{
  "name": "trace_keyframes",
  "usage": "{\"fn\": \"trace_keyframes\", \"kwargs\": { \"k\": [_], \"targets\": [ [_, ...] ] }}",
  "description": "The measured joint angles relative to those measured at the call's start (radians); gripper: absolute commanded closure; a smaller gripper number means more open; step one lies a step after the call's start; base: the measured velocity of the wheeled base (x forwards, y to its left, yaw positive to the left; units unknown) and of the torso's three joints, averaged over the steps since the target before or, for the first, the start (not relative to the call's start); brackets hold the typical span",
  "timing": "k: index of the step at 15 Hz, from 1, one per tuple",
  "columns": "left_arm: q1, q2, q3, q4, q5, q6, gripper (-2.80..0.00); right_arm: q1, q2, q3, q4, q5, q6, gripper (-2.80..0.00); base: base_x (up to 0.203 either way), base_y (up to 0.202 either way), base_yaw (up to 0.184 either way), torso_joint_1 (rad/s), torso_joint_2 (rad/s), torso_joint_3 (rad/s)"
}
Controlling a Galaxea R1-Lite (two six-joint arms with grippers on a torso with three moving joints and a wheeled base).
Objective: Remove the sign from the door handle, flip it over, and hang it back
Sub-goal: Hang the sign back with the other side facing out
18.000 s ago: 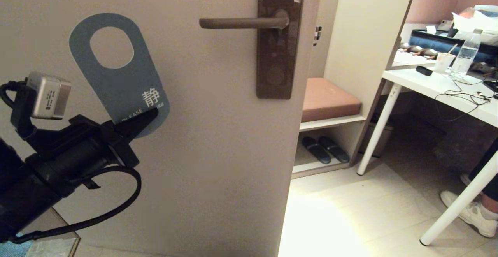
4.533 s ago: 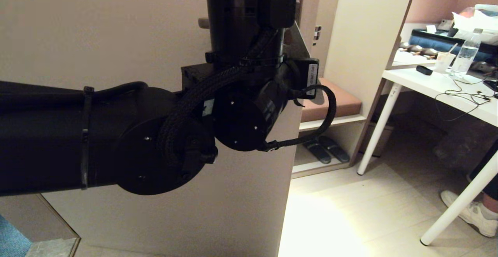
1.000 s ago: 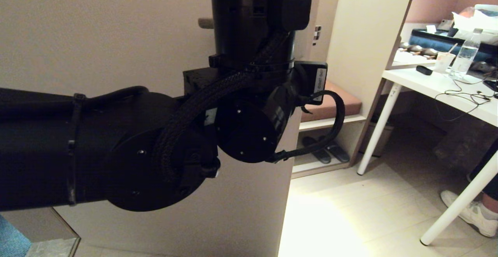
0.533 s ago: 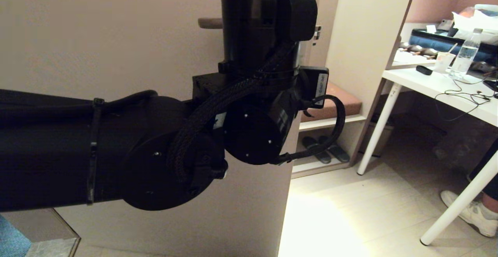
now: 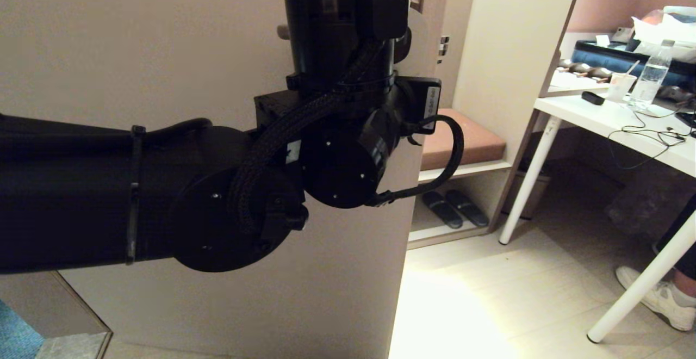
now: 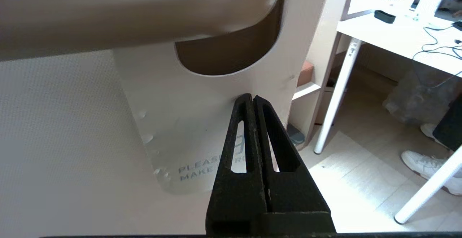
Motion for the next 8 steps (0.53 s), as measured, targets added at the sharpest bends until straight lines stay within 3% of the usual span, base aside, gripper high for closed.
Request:
{"fn": "trace_keyframes", "kwargs": {
  "k": [8],
  "targets": [
    [-0.003, 0.000, 0.004, -0.001, 0.003, 0.000, 0.00, 0.000, 0.000, 0.000, 0.000, 0.000, 0.000, 0.00, 0.000, 0.000, 0.000, 0.000, 0.00, 0.000]
  ]
}}
